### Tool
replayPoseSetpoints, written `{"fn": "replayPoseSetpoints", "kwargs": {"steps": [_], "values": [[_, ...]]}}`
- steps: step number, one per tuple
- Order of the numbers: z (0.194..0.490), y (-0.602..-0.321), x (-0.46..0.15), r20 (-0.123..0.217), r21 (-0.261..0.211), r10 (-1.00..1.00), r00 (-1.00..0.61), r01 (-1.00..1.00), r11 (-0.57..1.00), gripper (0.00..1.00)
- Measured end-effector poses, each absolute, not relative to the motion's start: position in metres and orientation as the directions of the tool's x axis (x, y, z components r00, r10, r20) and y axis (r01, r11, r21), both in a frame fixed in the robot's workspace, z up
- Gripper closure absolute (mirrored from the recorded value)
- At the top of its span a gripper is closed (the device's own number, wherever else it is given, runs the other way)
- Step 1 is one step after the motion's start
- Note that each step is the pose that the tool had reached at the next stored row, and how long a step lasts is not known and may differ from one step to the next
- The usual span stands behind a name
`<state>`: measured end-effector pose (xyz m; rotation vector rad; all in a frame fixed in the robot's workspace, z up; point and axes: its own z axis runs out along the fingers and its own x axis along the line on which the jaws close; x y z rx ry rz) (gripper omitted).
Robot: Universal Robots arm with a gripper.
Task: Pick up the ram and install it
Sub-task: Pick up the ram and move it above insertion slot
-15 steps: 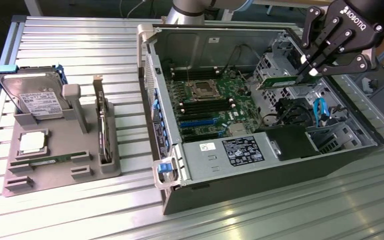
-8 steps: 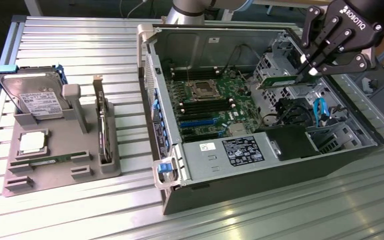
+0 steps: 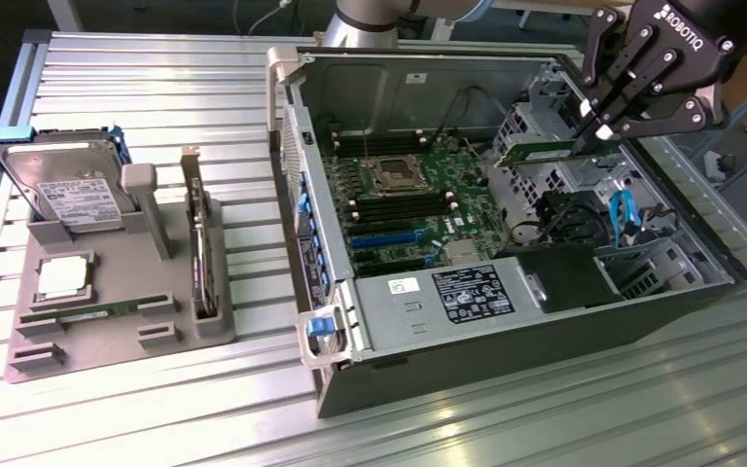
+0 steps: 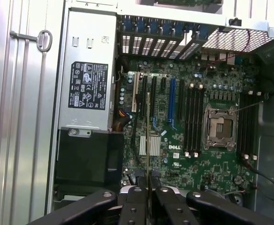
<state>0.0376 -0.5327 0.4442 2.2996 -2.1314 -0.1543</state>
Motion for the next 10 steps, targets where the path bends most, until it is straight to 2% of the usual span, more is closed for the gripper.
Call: {"fn": "replayPoseSetpoints", "kwargs": {"steps": [10], "values": [[0.444, -0.516, 0.038, -0.07, 0.068, -0.995, 0.073, -0.995, -0.078, 0.87]]}}
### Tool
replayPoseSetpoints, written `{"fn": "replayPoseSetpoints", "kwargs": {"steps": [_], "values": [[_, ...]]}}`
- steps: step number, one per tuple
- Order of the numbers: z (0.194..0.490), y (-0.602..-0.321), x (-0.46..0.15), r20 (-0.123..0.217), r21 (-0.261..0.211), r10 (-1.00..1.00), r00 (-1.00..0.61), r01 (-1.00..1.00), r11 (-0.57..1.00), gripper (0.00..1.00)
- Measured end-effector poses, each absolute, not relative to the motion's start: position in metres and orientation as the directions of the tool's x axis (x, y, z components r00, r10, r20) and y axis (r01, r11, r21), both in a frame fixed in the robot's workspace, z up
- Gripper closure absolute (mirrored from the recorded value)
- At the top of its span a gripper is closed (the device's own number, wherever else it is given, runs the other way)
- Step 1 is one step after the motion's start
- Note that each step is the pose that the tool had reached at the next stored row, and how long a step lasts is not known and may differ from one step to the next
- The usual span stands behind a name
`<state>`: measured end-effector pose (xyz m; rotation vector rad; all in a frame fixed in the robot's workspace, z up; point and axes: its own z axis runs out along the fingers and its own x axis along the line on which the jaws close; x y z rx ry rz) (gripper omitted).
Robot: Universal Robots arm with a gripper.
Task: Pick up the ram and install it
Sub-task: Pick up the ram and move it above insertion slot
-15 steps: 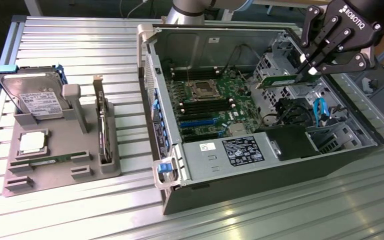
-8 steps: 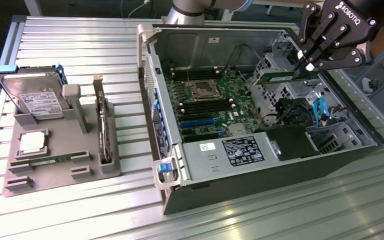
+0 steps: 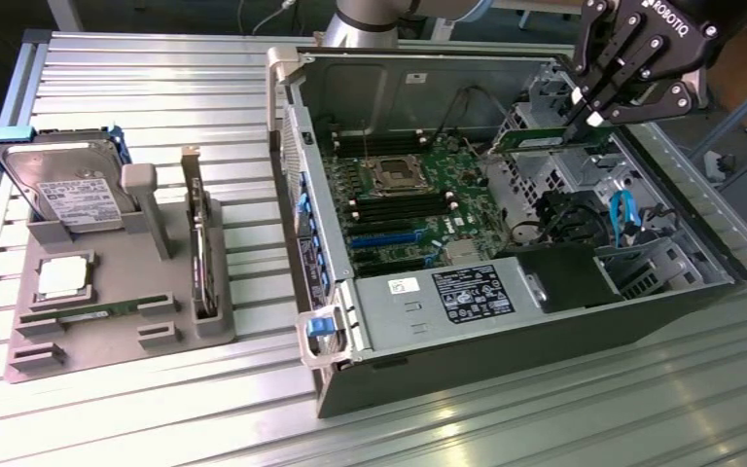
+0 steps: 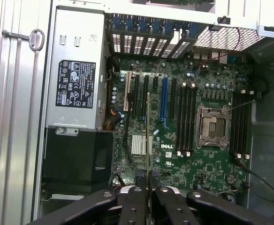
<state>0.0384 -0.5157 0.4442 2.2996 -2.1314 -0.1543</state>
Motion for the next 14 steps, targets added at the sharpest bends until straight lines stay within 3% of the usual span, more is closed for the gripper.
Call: {"fn": "replayPoseSetpoints", "kwargs": {"steps": [14], "values": [[0.444, -0.482, 0.04, -0.07, 0.069, -0.995, 0.073, -0.995, -0.078, 0.87]]}}
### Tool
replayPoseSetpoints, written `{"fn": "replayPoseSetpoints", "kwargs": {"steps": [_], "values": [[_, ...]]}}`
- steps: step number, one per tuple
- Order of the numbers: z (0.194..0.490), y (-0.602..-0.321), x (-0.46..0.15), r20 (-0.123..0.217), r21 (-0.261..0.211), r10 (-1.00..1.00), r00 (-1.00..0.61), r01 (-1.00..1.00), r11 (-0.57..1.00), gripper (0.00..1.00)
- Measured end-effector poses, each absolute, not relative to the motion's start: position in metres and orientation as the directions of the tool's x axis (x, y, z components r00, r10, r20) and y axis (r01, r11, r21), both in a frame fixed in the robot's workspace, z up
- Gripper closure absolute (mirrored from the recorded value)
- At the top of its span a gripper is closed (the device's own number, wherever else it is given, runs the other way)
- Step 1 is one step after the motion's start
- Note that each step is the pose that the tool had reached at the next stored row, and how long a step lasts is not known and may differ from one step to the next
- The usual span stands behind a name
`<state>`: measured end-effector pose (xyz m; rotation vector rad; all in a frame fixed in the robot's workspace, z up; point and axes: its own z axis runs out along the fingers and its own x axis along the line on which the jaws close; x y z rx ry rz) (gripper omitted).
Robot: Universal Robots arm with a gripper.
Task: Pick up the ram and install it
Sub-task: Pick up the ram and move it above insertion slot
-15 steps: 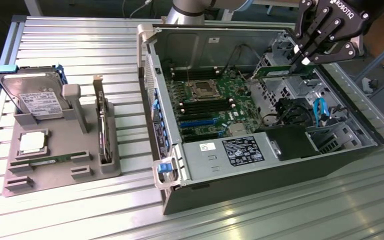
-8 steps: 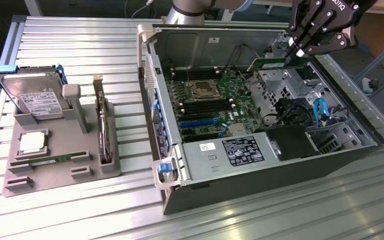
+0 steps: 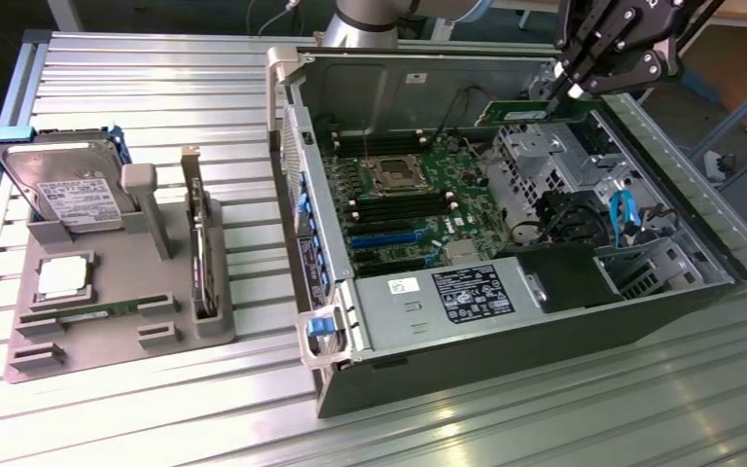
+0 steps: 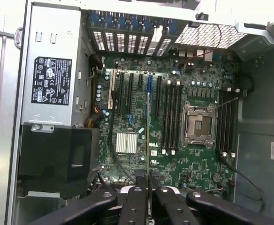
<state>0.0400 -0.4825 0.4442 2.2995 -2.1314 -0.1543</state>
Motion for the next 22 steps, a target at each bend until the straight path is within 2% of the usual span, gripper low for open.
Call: {"fn": "replayPoseSetpoints", "kwargs": {"steps": [22], "values": [[0.444, -0.435, 0.043, -0.07, 0.068, -0.995, 0.073, -0.995, -0.078, 0.87]]}}
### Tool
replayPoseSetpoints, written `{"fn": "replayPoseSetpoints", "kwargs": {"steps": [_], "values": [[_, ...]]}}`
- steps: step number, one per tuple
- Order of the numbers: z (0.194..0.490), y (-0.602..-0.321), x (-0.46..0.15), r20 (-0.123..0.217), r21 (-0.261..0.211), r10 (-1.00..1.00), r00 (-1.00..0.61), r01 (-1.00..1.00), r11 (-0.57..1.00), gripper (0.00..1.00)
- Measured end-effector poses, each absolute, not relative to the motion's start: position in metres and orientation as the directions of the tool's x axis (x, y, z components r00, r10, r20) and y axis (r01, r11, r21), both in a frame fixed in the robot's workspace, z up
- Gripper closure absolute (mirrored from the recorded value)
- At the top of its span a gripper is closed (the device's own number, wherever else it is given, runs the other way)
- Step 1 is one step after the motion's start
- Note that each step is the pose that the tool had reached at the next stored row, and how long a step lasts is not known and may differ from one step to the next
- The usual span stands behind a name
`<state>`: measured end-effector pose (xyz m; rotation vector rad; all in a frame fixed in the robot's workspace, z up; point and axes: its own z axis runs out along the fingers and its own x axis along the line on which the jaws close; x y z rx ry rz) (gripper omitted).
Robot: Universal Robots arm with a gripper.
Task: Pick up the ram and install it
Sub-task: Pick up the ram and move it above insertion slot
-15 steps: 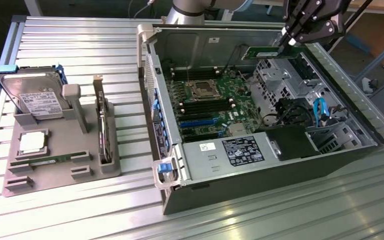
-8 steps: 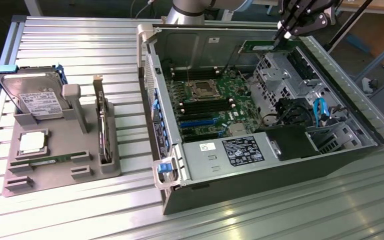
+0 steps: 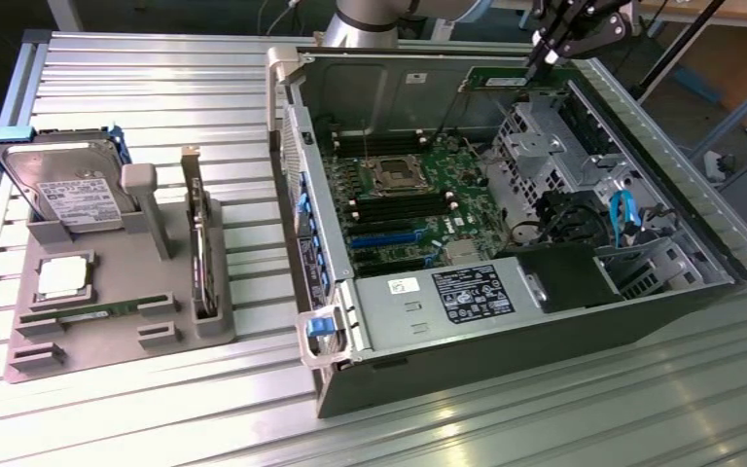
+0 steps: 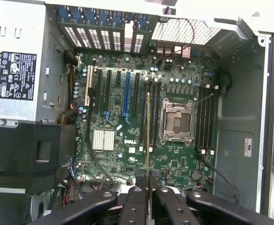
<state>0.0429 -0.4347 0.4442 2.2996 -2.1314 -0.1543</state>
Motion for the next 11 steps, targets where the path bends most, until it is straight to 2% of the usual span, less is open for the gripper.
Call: {"fn": "replayPoseSetpoints", "kwargs": {"steps": [11], "values": [[0.4442, -0.4335, 0.0429, -0.07, 0.068, -0.995, 0.073, -0.995, -0.078, 0.87]]}}
